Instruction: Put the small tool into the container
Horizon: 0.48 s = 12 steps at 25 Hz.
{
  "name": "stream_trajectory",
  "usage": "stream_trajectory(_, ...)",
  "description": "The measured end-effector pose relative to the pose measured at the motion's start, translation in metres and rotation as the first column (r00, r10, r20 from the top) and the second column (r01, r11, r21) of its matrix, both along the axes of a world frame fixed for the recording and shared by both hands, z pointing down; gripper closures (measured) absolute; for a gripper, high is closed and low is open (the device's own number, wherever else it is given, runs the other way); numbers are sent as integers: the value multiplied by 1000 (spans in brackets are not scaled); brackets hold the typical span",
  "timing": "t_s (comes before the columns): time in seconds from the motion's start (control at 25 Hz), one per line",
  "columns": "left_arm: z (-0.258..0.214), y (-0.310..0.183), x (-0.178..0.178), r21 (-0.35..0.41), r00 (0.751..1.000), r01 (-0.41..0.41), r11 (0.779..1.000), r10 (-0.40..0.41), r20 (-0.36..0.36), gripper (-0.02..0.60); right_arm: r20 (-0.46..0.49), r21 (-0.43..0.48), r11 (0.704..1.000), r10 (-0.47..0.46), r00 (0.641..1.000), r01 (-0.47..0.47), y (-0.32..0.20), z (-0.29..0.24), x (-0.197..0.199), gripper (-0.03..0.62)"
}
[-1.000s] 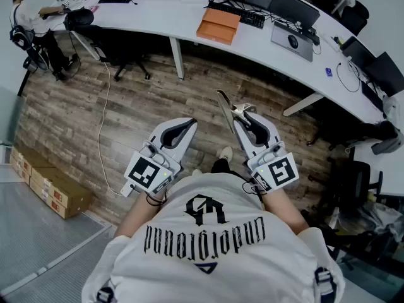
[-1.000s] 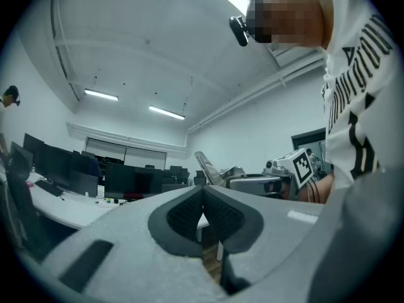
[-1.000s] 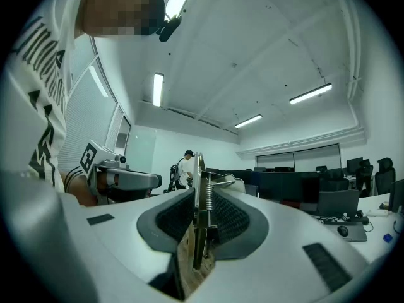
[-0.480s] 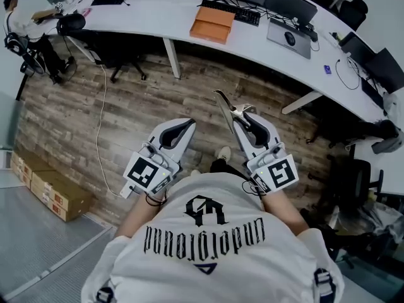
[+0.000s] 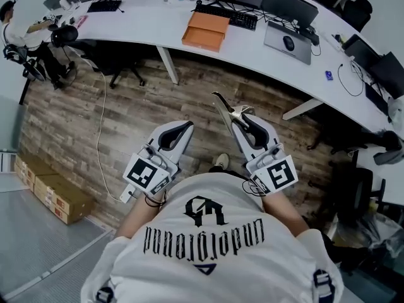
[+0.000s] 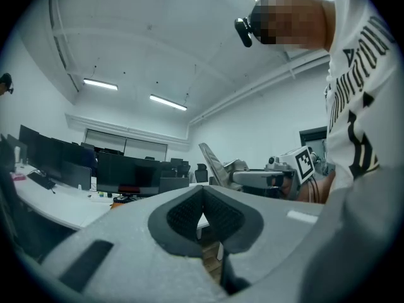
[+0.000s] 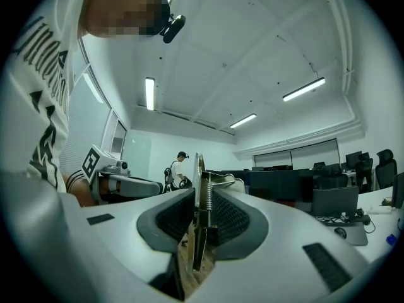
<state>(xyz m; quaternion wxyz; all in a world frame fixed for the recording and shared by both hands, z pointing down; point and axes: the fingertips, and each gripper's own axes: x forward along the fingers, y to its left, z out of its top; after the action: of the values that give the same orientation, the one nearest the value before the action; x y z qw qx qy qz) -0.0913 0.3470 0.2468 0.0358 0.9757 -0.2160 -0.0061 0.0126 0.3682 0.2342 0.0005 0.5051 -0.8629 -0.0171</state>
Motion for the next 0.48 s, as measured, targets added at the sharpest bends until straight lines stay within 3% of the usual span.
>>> stream_trajectory(0.24,1,-28,49,-2,1000,7,1000,-7,20,568,1,15,1000,-9,1000,9,-26,-6,55,502)
stream_trajectory(0.48,4,-47,77,-3,999,44,999,-44,9,568,-13,6,1000,-29,1000,29,-38,0,93,502)
